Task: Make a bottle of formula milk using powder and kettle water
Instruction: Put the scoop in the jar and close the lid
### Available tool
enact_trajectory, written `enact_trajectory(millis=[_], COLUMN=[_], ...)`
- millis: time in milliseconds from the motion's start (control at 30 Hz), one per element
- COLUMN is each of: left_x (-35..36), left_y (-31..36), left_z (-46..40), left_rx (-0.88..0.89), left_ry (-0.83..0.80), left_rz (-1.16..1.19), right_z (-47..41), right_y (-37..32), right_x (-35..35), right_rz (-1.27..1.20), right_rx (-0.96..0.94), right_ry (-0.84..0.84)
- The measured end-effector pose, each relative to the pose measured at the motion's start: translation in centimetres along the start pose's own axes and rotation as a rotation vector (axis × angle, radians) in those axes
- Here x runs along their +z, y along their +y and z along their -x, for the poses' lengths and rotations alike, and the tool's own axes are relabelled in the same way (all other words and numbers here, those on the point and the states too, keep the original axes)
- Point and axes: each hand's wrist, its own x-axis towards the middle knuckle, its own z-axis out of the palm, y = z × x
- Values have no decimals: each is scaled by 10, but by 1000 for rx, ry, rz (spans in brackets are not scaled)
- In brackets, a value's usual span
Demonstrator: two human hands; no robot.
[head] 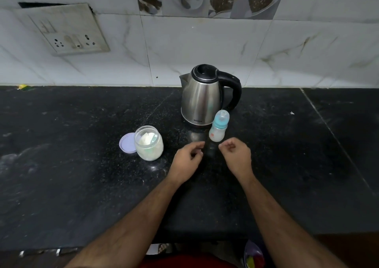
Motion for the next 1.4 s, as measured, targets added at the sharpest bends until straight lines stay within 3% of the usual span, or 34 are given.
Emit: enact_trajectory(millis=[167, 367, 533, 733, 1000, 1400], left_x=[-32, -83, -124, -158, -165, -153], left_y=[-33, -58, -65, -69, -49, -7], left_z=[39, 70, 68, 37, 4, -14], left_rx=[-23, -89, -149, -197, -158, -91], left_ry=[67, 319, 461, 279, 12, 118], left_rz=[-7, -5, 64, -49, -104, 13], right_z=[32, 37, 27, 14, 11, 14], right_y=[-2, -22, -49, -68, -77, -82], right_x=[42, 90, 115, 132, 140, 118], right_rz=[7, 51, 4, 112, 89, -216], right_rx=[-59, -188, -139, -129, -142, -164], right_ry=[-146, -241, -443, -610, -628, -631])
